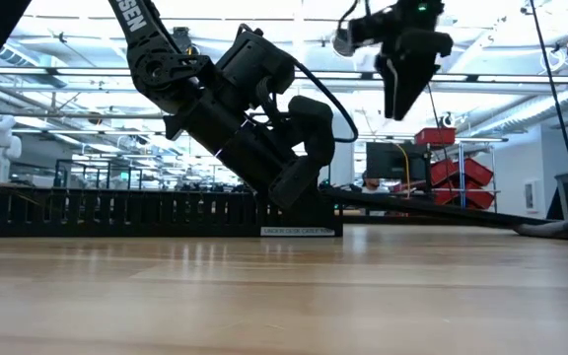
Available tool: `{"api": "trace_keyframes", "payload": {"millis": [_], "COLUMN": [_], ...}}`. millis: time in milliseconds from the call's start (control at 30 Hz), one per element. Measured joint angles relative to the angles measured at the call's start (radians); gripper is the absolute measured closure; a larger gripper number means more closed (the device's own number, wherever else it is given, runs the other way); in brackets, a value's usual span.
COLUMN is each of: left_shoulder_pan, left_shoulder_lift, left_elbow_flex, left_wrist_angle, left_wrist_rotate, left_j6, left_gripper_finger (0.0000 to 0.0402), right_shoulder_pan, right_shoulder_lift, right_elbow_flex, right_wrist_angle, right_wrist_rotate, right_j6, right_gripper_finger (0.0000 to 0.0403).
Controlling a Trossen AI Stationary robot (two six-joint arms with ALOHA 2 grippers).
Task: Ziptie cables
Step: Close the black cable duct with the cable duct cover
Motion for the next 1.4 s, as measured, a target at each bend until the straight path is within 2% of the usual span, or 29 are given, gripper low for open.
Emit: {"api": "trace_keyframes", "payload": {"millis": [200,300,400,500,633,800,867,967,1000,1400], "left_shoulder_pan": [0.0,0.0,0.0,0.0,0.0,0.0,0.0,0.0,0.0,0.0], "left_shoulder_lift": [0.0,0.0,0.0,0.0,0.0,0.0,0.0,0.0,0.0,0.0], "left_elbow_flex": [0.0,0.0,0.0,0.0,0.0,0.0,0.0,0.0,0.0,0.0], "left_wrist_angle": [0.0,0.0,0.0,0.0,0.0,0.0,0.0,0.0,0.0,0.0], "left_wrist_rotate": [0.0,0.0,0.0,0.0,0.0,0.0,0.0,0.0,0.0,0.0], "left_j6": [0.0,-0.001,0.0,-0.002,-0.026,-0.029,-0.029,-0.029,-0.029,-0.028], "left_gripper_finger": [0.0173,0.0173,0.0173,0.0173,0.0173,0.0173,0.0173,0.0173,0.0173,0.0173], "right_shoulder_pan": [0.066,0.087,0.085,0.064,0.013,-0.013,-0.01,-0.01,-0.01,-0.022], "right_shoulder_lift": [-0.25,-0.304,-0.314,-0.303,-0.255,-0.161,-0.14,-0.122,-0.117,-0.047], "right_elbow_flex": [-0.458,-0.65,-0.759,-0.778,-0.778,-0.779,-0.779,-0.779,-0.779,-0.779], "right_wrist_angle": [0.491,0.754,1.029,1.184,1.219,1.25,1.3,1.387,1.415,1.494], "right_wrist_rotate": [-0.009,-0.019,-0.031,-0.032,-0.094,-0.137,-0.141,-0.202,-0.223,-0.242], "right_j6": [0.075,0.042,-0.043,-0.059,-0.014,0.023,0.019,-0.005,-0.012,-0.009], "right_gripper_finger": [0.0112,0.0112,0.0112,0.0114,0.0146,0.0247,0.0297,0.0374,0.0388,0.0403]}}
